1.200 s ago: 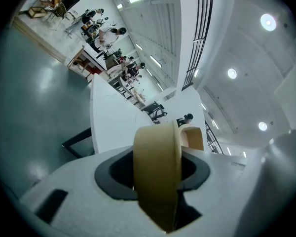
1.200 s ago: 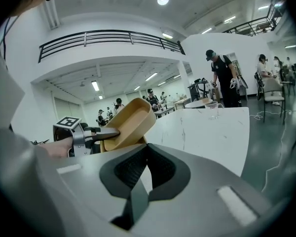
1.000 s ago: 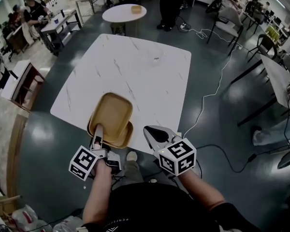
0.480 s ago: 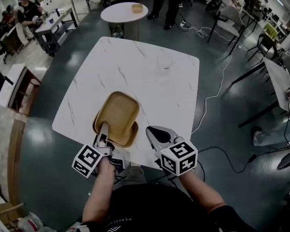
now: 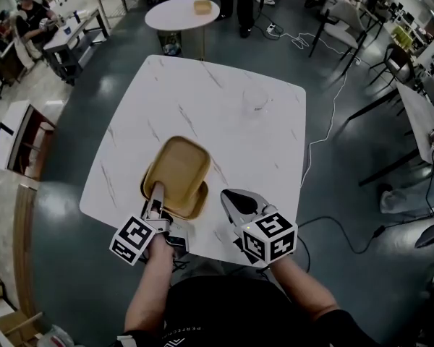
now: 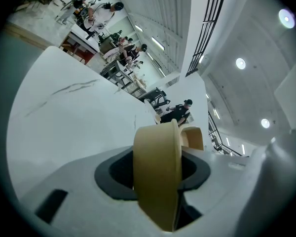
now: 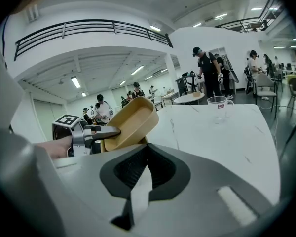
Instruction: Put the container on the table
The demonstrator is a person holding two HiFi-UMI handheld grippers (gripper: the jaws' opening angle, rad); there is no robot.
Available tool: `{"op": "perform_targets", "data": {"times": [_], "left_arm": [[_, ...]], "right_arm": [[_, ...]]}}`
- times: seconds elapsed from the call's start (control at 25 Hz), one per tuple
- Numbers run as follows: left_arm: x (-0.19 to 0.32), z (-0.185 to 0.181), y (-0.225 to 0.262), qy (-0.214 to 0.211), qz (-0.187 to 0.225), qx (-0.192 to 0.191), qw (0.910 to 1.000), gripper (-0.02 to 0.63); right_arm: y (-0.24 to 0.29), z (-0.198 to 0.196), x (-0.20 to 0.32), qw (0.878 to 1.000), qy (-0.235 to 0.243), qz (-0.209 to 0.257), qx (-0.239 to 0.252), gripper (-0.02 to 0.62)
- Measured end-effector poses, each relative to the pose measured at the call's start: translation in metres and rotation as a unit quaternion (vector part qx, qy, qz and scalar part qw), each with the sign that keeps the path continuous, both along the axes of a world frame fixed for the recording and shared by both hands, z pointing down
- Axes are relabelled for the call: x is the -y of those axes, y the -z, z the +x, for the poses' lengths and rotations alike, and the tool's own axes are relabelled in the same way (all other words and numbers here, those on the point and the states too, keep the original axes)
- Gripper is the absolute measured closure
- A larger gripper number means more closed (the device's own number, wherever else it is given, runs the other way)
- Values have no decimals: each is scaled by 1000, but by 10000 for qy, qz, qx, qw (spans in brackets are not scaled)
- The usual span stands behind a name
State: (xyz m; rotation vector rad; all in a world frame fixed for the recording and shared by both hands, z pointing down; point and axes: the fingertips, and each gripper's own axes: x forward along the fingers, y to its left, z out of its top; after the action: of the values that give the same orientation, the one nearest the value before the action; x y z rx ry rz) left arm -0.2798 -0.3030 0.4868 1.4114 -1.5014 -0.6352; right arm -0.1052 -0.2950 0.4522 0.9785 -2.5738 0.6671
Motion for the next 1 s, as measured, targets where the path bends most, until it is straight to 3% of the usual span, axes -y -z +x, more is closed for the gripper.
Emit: {"op": "perform_targets", "data": {"times": [0.44, 0.8, 1.0], "left_arm": [[31, -19, -19, -141, -217, -46, 9997, 434], [33, -12, -32, -443, -390, -250, 9979, 433], [36, -14, -34, -543, -405, -117, 9976, 426]], "right_arm": [[-18, -26, 25, 9997, -30, -225, -60, 597], [-27, -32, 27, 9994, -16, -347, -77, 597], [-29, -37, 28, 9992, 9, -385, -61, 597]]}}
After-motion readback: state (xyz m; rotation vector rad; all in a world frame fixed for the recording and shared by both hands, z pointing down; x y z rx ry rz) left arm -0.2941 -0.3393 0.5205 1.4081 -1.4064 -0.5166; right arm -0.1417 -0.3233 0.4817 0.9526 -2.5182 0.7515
